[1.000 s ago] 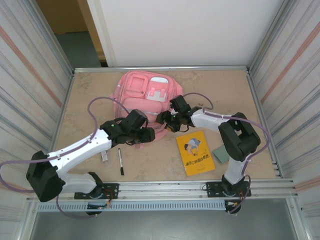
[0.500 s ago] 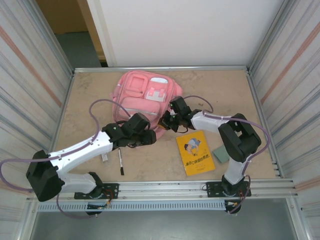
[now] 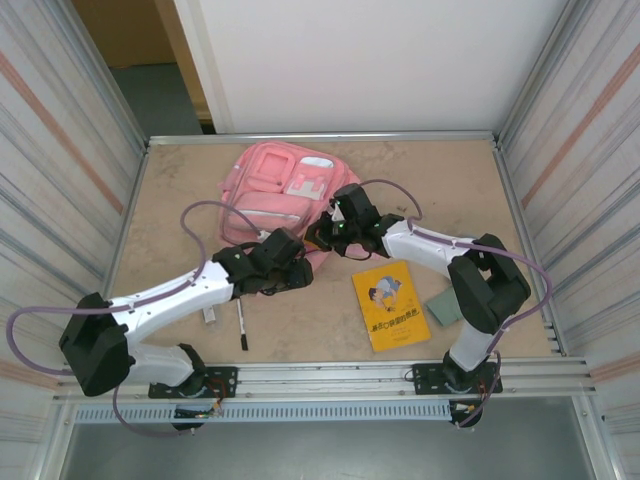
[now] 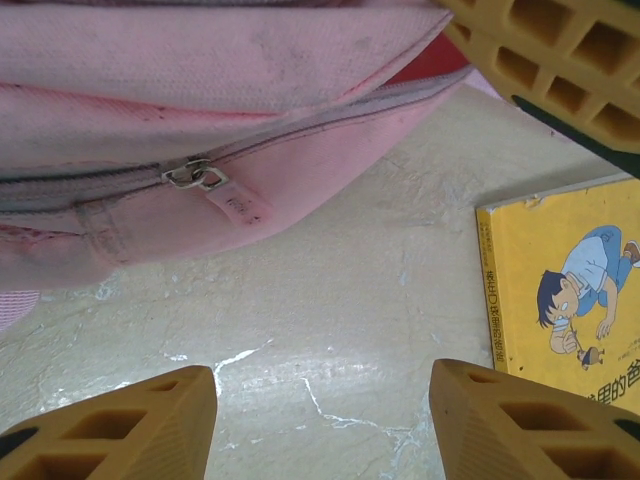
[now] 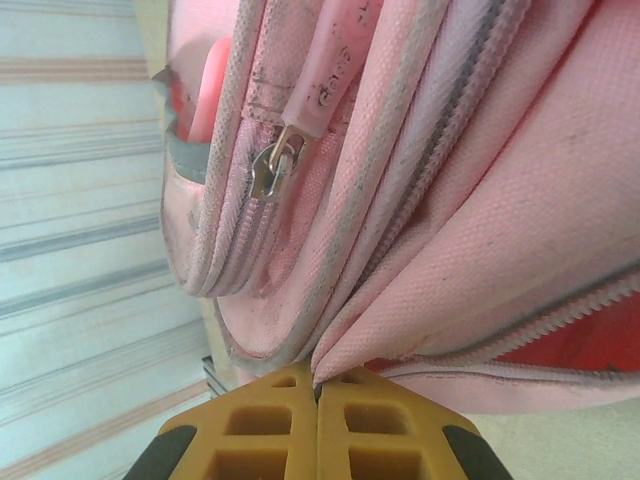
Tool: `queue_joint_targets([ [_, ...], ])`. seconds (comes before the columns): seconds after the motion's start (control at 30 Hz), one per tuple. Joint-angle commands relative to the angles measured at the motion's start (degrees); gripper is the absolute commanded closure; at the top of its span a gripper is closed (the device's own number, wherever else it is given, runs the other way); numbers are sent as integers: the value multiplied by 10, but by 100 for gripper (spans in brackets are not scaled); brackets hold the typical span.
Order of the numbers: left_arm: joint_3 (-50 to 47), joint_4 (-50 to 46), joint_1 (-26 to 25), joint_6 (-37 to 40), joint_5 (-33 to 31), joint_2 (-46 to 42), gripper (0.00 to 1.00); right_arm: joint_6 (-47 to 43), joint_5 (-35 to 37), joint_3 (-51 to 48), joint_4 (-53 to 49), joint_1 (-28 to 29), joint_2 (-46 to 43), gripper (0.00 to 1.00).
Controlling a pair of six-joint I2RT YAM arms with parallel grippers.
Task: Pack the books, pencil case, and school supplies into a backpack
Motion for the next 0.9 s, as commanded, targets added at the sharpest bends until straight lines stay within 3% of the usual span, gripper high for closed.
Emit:
queue_joint_targets([
  [0.0,-9,11,-7,-27,-41,1,42,3,-29,30,26,10,-32,100],
  [0.17,-14,11,-8,-48,-92,18,44,5,-40,31,39,18,-34,100],
  [0.73,-53,60,-7,-8,-207,29,57,4,-49,36,36,20,-69,100],
  [0.87,-53,68,-8,8,-209,27,72,2,-49,36,31,21,-75,100],
])
